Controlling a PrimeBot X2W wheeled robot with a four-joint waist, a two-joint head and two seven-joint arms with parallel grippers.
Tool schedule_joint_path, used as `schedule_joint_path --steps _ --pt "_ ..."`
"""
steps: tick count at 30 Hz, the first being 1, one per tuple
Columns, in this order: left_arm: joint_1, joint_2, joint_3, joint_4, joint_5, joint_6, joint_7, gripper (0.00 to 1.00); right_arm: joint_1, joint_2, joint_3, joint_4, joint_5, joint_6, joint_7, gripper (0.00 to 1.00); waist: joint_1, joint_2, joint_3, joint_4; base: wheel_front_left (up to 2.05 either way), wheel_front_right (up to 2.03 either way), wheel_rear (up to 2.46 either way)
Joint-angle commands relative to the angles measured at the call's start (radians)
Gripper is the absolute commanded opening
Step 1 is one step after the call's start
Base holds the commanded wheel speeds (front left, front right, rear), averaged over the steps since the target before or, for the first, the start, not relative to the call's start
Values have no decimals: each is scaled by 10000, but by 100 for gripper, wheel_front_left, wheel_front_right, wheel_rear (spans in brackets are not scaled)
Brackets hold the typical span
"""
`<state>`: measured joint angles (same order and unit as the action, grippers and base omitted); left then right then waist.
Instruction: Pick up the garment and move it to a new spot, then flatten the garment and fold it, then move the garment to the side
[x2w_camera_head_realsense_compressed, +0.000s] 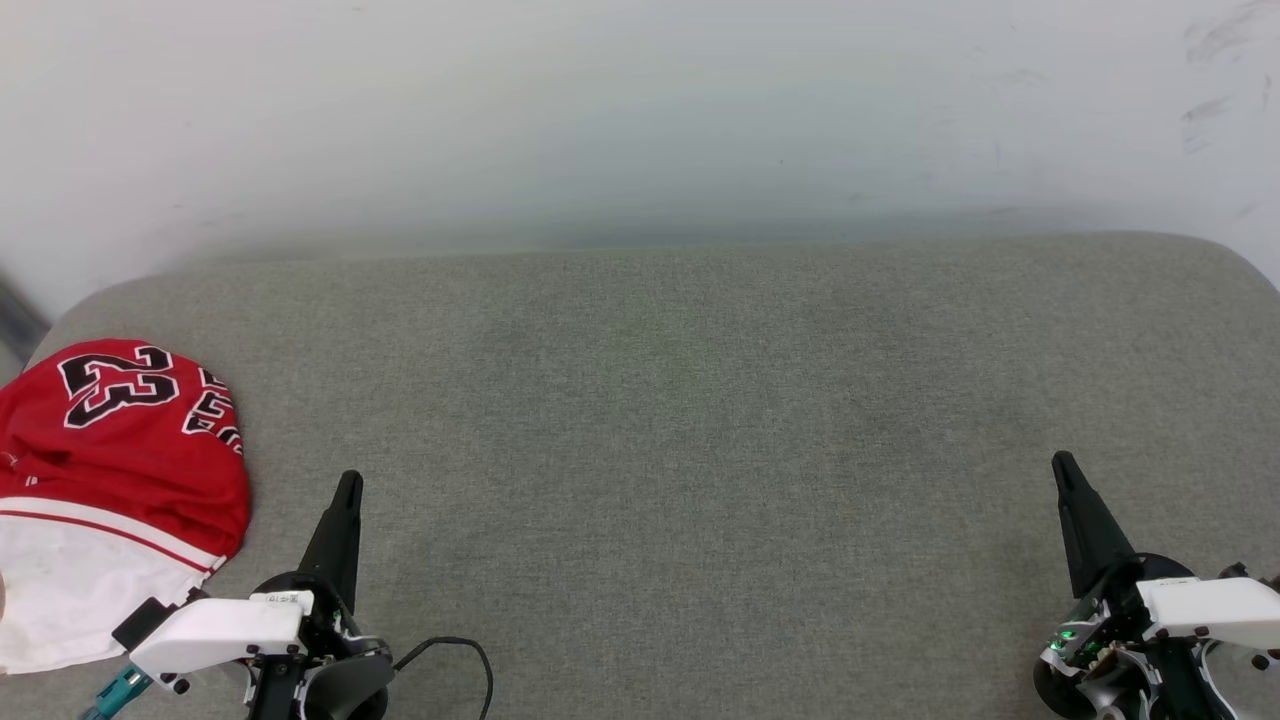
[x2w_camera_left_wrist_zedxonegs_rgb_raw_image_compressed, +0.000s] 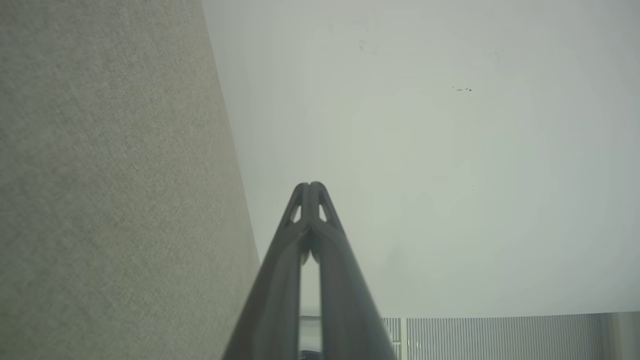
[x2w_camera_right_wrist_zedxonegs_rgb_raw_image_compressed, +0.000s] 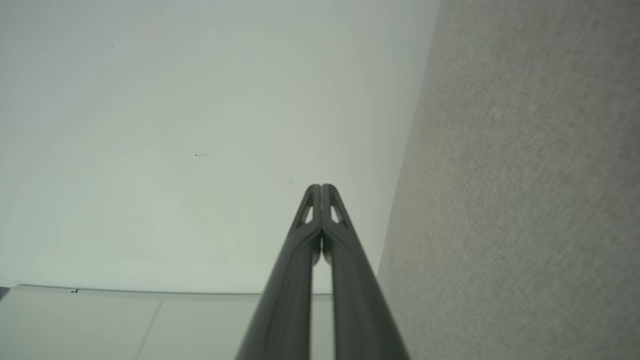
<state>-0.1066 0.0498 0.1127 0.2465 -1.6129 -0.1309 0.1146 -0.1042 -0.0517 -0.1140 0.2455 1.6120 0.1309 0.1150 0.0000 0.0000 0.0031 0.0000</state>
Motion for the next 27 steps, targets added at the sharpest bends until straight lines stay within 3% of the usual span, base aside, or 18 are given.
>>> schedule_joint_path --steps 1,27 --pt "-70 11 27 -20 15 -15 8 0 -120 38 8 -4 8 -4 -4 0 0 0 0 0 0 0 0" --pt "-70 11 29 -20 15 -15 8 0 -120 38 10 -4 8 -4 -5 0 0 0 0 0 0 0 0"
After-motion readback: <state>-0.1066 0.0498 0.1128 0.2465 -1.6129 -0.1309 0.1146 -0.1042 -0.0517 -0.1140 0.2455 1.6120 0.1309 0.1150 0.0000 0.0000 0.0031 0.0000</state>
